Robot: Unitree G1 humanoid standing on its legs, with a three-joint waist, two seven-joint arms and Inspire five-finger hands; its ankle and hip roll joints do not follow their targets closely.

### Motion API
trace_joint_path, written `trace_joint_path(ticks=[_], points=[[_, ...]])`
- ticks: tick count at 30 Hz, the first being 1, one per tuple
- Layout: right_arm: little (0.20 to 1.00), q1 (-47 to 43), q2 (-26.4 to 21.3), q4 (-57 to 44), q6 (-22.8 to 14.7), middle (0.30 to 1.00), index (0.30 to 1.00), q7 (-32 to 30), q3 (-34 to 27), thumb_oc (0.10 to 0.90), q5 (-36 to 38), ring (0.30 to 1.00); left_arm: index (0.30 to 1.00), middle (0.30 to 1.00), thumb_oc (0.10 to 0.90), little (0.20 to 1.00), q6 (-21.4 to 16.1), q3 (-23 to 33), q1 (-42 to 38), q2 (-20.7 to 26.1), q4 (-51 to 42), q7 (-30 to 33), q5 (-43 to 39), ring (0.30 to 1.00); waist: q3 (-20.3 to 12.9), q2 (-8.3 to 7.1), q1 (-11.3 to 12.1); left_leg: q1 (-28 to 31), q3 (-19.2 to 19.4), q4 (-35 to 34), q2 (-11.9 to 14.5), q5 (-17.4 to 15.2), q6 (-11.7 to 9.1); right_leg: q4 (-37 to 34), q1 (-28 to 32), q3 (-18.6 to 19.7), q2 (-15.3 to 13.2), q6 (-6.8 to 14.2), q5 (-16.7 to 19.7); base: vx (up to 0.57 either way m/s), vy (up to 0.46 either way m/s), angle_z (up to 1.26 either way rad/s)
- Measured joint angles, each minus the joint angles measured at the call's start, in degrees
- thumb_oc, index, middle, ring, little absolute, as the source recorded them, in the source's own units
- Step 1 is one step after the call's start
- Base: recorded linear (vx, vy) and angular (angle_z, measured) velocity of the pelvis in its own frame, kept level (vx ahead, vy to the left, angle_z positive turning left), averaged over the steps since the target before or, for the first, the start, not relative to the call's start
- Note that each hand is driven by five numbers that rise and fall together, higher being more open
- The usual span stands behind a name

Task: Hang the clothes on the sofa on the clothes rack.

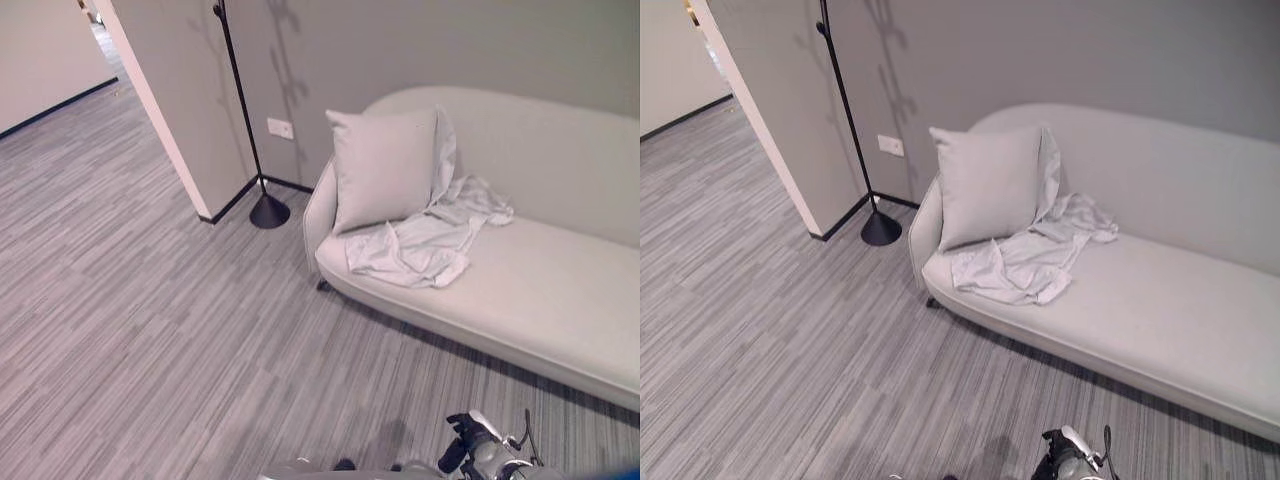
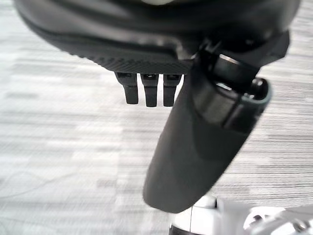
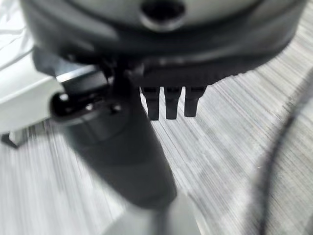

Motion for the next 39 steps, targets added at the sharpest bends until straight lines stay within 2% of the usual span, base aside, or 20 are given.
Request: trace_joint_path(ticks=[1,3,4,7,9,12,15,16,17,19,22,24,25,27,28,30,32,36,37,39], points=[[0.900,1.7,-0.4,-4.8,-0.1,0.900,0.900,-0.3,-0.5,0.800,-0.1,0.900,0.900,0.900,0.800,0.900,0.0,-0.4,-0.1,0.4,-1.0,0.4,0.0,0.900,-0.5,0.57,0.0,0.2,0.4,0.0,1.0,-0.5,-1.5,-5.3,0.3,2.4,3.7,0.5,-0.7,0.26,-0.184,-0.37],[0.900,3.6,-0.4,-8.1,-1.0,0.900,0.900,-0.5,-0.2,0.800,-0.2,0.900,0.900,0.900,0.800,0.900,-0.5,-0.4,-2.8,1.1,-1.7,0.6,0.0,0.900,-0.5,0.08,-1.7,0.5,-0.6,-0.8,1.6,-0.9,-2.9,-16.6,2.1,1.1,9.0,0.4,-0.8,0.28,-0.176,0.03],[0.900,4.6,0.6,-9.2,-1.1,0.900,0.900,-0.6,-0.7,0.800,-0.3,0.900,0.900,0.900,0.800,0.900,-1.1,-0.3,-3.8,1.3,-1.6,1.4,0.0,0.900,-0.7,-0.22,-1.7,0.5,-0.6,-1.4,2.2,-1.6,-4.6,-28.5,4.5,1.0,12.7,0.1,-0.5,0.32,-0.169,0.07],[0.900,7.4,1.3,-10.6,-0.7,0.900,0.900,-0.9,-1.4,0.800,-0.2,0.900,0.900,0.900,0.800,0.900,-1.4,-0.2,-7.0,1.0,-1.1,2.4,-0.1,0.900,-0.3,-0.43,-2.9,2.6,-0.6,-3.4,2.0,-1.6,-4.8,-42.8,5.5,0.7,17.9,0.1,2.9,0.33,-0.140,0.00],[0.900,8.4,1.3,-10.7,-0.4,0.900,0.900,-1.4,-1.9,0.800,0.3,0.900,0.900,0.900,0.800,0.900,-1.6,-0.3,-7.6,0.2,-0.4,3.1,-0.1,0.900,0.1,0.22,-3.4,4.8,-0.3,-5.1,1.9,-1.7,-4.6,-48.9,5.2,2.1,18.6,0.5,7.0,0.46,-0.169,-0.13],[0.900,10.2,1.1,-11.2,0.2,0.900,0.900,-2.2,-2.4,0.800,0.5,0.900,0.900,0.900,0.800,0.900,-1.9,-1.2,-7.3,-1.6,-0.4,3.4,-0.1,0.900,0.3,1.66,-5.1,8.5,-2.0,-5.5,2.3,-3.8,-7.6,-49.0,5.9,1.6,19.2,-0.6,9.3,0.52,-0.225,-0.04],[0.900,11.0,0.4,-13.5,0.8,0.900,0.900,-2.8,-1.6,0.800,-0.2,0.900,0.900,0.900,0.800,0.900,-2.4,-3.2,-5.3,-3.5,0.2,3.4,0.3,0.900,0.0,1.21,-6.4,9.6,-2.9,-1.9,0.9,-6.1,-11.0,-47.0,8.8,-0.6,20.7,-6.8,10.2,0.68,-0.309,0.00],[0.900,12.8,-0.5,-16.5,0.8,0.900,0.900,-3.7,-1.5,0.800,-0.8,0.900,0.900,0.900,0.800,0.900,-2.4,-2.7,-5.1,-3.4,0.5,2.2,1.3,0.900,-0.1,-0.79,-6.9,9.3,-2.3,2.6,-2.3,-5.9,-11.9,-49.8,12.6,0.5,18.8,-10.0,14.7,0.52,-0.238,0.25],[0.900,13.0,-1.2,-17.5,1.3,0.900,0.900,-4.4,-1.5,0.800,-1.4,0.900,0.900,0.900,0.800,0.900,-2.8,-3.0,-5.2,-2.9,0.2,2.2,2.6,0.900,-0.2,0.00,-6.6,7.4,-0.8,9.5,-1.5,-10.6,-11.2,-50.6,14.4,0.3,18.8,-10.9,14.3,0.47,-0.226,0.58],[0.900,14.2,-2.6,-23.1,2.0,0.900,0.900,-4.7,-1.8,0.800,-4.1,0.900,0.900,0.900,0.800,0.900,-3.5,-3.2,-5.3,-1.2,-1.8,3.7,2.8,0.900,0.5,-1.34,-5.8,3.1,2.2,23.3,2.5,-13.6,-14.6,-50.8,17.5,0.8,18.4,-11.5,11.1,0.43,-0.252,0.49],[0.900,10.6,-4.1,-28.2,1.1,0.900,0.900,-10.0,-1.5,0.800,-7.7,0.900,0.900,0.900,0.800,0.900,-2.6,-3.7,-6.1,0.3,-4.0,5.3,3.4,0.900,3.0,-4.55,-5.3,-7.2,4.0,39.2,9.7,-13.5,-12.9,-51.6,21.9,0.7,15.7,-10.8,9.2,0.26,-0.178,0.15],[0.900,7.1,-4.2,-28.3,1.6,0.900,0.900,-11.8,-1.9,0.800,-9.7,0.900,0.900,0.900,0.800,0.900,-2.5,-4.6,-6.2,1.2,-5.0,6.6,5.0,0.900,4.4,-7.23,-4.1,-11.7,1.6,32.8,11.1,-12.9,-13.5,-52.0,24.0,0.3,11.6,-8.6,8.0,0.29,0.059,0.10],[0.900,6.1,-5.2,-29.3,2.0,0.900,0.900,-12.4,-2.4,0.800,-9.7,0.900,0.900,0.900,0.800,0.900,-2.7,-5.3,-6.0,1.8,-5.8,6.8,5.0,0.900,4.8,-7.86,-4.3,-11.9,-0.6,21.3,10.5,-11.4,-14.9,-52.9,25.4,0.1,9.4,-7.2,7.6,0.28,0.170,0.25],[0.900,4.9,-8.7,-29.8,1.8,0.900,0.900,-13.9,-2.4,0.800,-9.9,0.900,0.900,0.900,0.800,0.900,-3.5,-5.4,-4.6,0.5,-7.4,7.0,4.9,0.900,4.8,-3.99,-3.7,-12.7,-2.3,5.7,8.4,-6.2,-14.6,-53.2,27.5,-0.8,7.9,-2.0,6.3,0.28,0.187,0.13],[0.900,4.5,-10.2,-29.2,1.8,0.900,0.900,-14.1,-2.2,0.800,-10.3,0.900,0.900,0.900,0.800,0.900,-3.8,-5.2,-3.5,-0.9,-7.6,6.9,4.9,0.900,3.2,0.00,-3.5,-13.1,-2.8,0.8,7.9,-2.1,-14.1,-53.2,28.3,-1.1,8.9,-0.3,5.3,0.25,0.131,-0.09],[0.900,3.0,-9.8,-27.0,2.0,0.900,0.900,-14.0,-1.3,0.800,-11.0,0.900,0.900,0.900,0.800,0.900,-4.0,-4.1,-1.5,-1.3,-7.4,6.9,4.9,0.900,2.0,2.88,-1.4,-12.5,-4.7,-0.3,7.6,5.9,-13.8,-53.2,29.5,0.6,10.0,1.9,3.9,0.16,0.096,-0.31],[0.900,0.0,-6.4,-20.7,1.7,0.900,0.900,-12.8,2.5,0.800,-11.9,0.900,0.900,0.900,0.800,0.900,-3.9,-1.4,-2.9,-0.3,-5.9,7.2,4.6,0.900,1.9,1.19,-1.3,-11.4,-4.0,-1.3,5.5,5.9,-14.0,-53.1,29.7,2.0,9.0,2.8,3.2,0.27,0.136,0.05],[0.900,-1.6,-0.2,-14.9,1.7,0.900,0.900,-9.1,3.6,0.800,-12.6,0.900,0.900,0.900,0.800,0.900,-4.1,4.4,-3.6,0.5,0.0,6.8,4.8,0.900,2.5,-0.49,4.1,-4.9,0.5,-2.8,3.3,2.7,-7.4,-50.4,33.3,2.8,6.3,3.6,2.3,0.62,0.285,-0.49],[0.900,-0.9,2.6,-11.9,1.2,0.900,0.900,-8.5,4.7,0.800,-14.0,0.900,0.900,0.900,0.800,0.900,-3.4,7.9,-0.1,2.1,0.1,6.9,4.7,0.900,-0.6,-2.25,4.6,-2.0,2.1,-4.7,3.1,1.5,-5.9,-47.1,33.2,1.7,5.5,4.2,0.8,0.34,0.245,-0.74],[0.900,-1.9,2.4,-7.8,1.5,0.900,0.900,-7.7,5.1,0.800,-14.1,0.900,0.900,0.900,0.800,0.900,-2.8,5.6,-0.2,2.3,-0.1,6.6,4.7,0.900,-1.4,-0.38,4.9,0.4,0.5,-5.8,4.8,3.0,-4.6,-33.2,28.0,0.1,5.9,5.1,-0.8,0.23,0.237,0.16]])
